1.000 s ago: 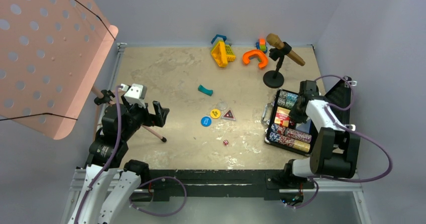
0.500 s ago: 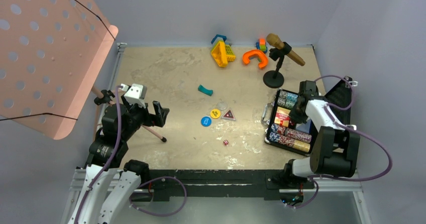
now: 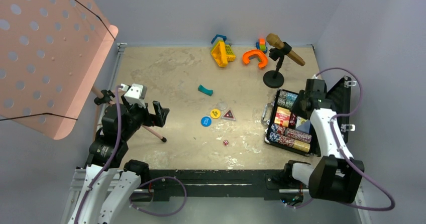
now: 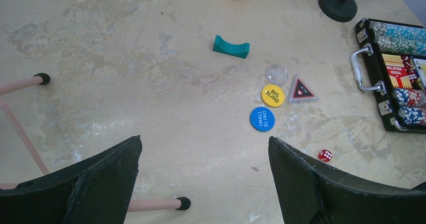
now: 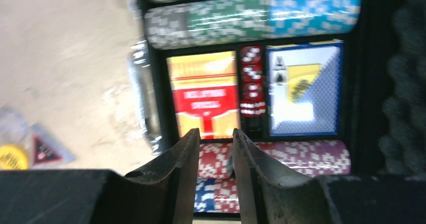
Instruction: Pack up texas hold em set
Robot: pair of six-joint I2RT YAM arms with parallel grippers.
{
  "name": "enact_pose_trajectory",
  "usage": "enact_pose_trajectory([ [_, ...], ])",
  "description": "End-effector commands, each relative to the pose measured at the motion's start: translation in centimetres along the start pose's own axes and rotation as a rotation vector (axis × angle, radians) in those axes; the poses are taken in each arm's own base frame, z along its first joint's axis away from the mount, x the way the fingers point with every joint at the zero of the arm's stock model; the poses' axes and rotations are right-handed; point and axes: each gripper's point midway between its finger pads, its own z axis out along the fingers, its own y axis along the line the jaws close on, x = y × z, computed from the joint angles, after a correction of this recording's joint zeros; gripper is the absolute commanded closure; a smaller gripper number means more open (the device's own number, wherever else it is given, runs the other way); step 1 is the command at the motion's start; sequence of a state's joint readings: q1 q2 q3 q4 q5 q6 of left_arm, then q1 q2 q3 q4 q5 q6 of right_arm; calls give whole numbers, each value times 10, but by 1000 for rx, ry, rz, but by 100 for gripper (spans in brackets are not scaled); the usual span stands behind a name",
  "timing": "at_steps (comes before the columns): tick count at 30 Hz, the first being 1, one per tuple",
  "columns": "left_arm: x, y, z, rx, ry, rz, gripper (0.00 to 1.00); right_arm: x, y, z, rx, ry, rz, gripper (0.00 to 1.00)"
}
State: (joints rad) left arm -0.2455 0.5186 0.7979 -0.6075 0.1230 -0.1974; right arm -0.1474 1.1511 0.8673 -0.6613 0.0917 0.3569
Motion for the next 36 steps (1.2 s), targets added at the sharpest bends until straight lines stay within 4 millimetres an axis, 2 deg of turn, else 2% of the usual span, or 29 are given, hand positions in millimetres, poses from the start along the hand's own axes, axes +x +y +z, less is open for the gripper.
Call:
enact_pose_trajectory([
  [1, -8, -5, 1, 29, -35, 13, 0, -12, 57, -27, -244, -105, -148, 66],
  [5, -8, -5, 1, 26, -34, 11, 0, 9, 110, -39, -376, -119, -320, 66],
  [10, -7, -3, 1, 17, -29, 11, 0, 55, 167, -39, -542, -72, -499, 69],
  [15, -7, 2, 0, -10, -28, 16, 1, 113, 198, -31, -566, 38, -648, 70],
  [18, -6, 6, 0, -32, -25, 18, 1, 151, 215, -36, -599, 56, -771, 69],
  [20, -5, 7, 1, -40, -22, 18, 1, 175, 222, -40, -626, 67, -845, 68],
  [26, -3, 6, 4, -31, -5, 16, 0, 216, 229, -38, -633, 128, -966, 67],
  [36, -3, 6, 3, -32, -9, 17, 0, 233, 231, -39, -585, 135, -1042, 64],
])
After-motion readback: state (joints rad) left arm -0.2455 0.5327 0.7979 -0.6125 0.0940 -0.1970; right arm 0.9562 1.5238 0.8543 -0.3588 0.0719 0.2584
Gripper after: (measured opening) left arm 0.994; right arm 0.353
